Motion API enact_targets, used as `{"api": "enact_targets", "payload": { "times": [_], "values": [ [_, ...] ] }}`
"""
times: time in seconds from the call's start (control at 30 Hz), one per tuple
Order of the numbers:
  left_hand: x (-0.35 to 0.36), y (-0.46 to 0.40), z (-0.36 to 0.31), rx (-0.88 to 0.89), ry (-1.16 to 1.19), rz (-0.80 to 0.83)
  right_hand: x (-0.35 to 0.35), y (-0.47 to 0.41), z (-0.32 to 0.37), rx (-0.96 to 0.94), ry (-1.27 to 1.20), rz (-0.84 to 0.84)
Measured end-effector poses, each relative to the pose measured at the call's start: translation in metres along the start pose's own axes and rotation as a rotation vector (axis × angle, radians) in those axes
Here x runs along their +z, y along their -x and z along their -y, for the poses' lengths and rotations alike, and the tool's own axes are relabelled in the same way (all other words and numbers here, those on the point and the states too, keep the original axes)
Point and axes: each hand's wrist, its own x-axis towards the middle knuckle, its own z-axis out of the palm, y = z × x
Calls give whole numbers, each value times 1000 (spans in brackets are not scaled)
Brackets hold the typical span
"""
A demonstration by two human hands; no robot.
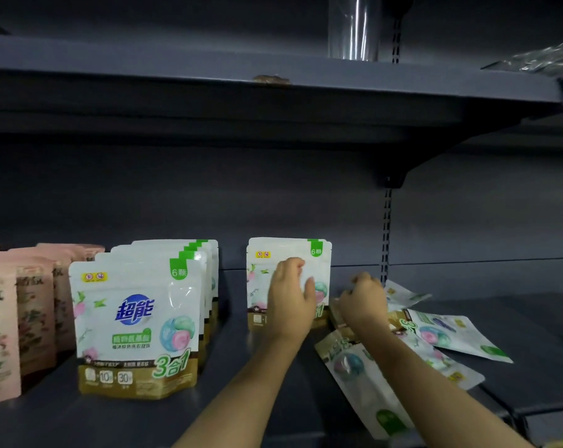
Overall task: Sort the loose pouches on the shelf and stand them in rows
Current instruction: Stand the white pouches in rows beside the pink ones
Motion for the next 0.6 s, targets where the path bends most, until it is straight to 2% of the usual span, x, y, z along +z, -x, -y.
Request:
{"api": "enact_targets", "payload": {
  "times": [0.13,0.27,0.4,0.5,0.6],
  "values": [
    [39,5,-21,62,-137,360,-25,2,-18,-36,-107,-144],
    [85,13,-29,61,-319,545,-49,4,-48,-19,-120,-243],
    [114,12,-33,19,-594,521,-71,7,-76,70,-109,-223],
    [118,10,-33,-11,-683,496,-79,10,-85,100,-43,-148],
    [119,10,-34,34,-719,507,-79,11,-87,90,71,-37]
  ]
}}
